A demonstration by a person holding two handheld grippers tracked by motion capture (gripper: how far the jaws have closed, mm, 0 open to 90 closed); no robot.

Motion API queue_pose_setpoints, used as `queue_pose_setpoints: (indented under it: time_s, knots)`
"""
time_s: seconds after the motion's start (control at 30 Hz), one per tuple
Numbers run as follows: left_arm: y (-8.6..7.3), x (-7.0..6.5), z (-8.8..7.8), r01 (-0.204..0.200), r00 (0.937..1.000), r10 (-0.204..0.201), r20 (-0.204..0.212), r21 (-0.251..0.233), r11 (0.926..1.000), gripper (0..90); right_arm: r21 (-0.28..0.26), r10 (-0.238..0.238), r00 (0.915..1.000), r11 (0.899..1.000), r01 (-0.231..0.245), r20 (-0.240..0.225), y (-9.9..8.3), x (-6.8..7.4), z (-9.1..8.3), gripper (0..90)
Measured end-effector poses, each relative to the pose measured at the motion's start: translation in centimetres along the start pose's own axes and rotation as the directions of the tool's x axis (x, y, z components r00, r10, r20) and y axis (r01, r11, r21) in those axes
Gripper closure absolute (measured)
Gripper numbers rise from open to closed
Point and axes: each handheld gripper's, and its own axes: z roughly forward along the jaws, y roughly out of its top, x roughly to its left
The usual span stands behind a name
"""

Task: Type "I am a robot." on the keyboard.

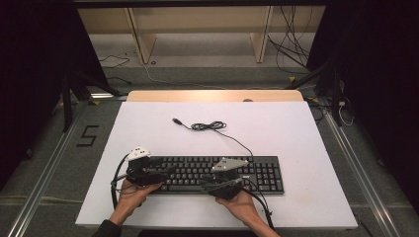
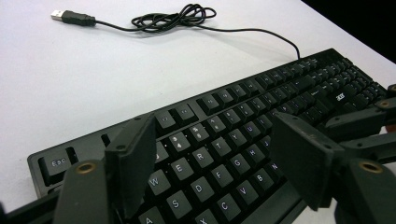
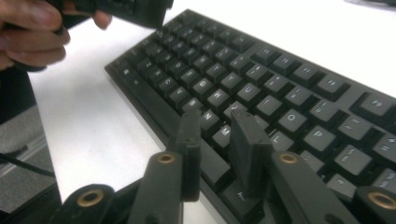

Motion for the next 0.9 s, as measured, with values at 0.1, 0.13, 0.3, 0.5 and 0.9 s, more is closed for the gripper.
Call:
queue_pose_setpoints:
  time_s: [0.1,0.13,0.3,0.5,0.9]
  knots:
    - [0.0,0.0,0.2,-0.001,1.0,0.001,-0.005,0.009,1.0,36.7,-0.016,0.002,1.0,1.0,-0.002,-0.007,0.1,-0.1,-0.5,65.5]
    - [-0.1,0.0,0.3,-0.006,1.0,0.006,-0.004,0.017,0.9998,38.5,-0.022,0.001,1.0,1.0,-0.001,-0.009,0.1,-0.1,-0.7,64.3]
    - [-0.1,0.0,0.6,-0.025,0.9997,0.025,0.007,0.035,0.9991,50.7,-0.034,0.002,0.9996,0.999,-0.003,-0.027,0.2,-0.3,-1.4,55.7]
    - [0.1,-0.2,1.2,-0.045,0.9987,0.044,0.025,0.063,0.997,68.9,-0.044,0.011,0.9997,0.999,-0.012,-0.022,0.2,-0.4,-1.9,46.6]
    - [0.1,-0.3,2.6,-0.062,0.998,0.06,0.021,0.119,0.9909,88.8,-0.061,0.01,0.9997,0.998,-0.011,-0.021,0.2,-0.3,-2.4,41.5]
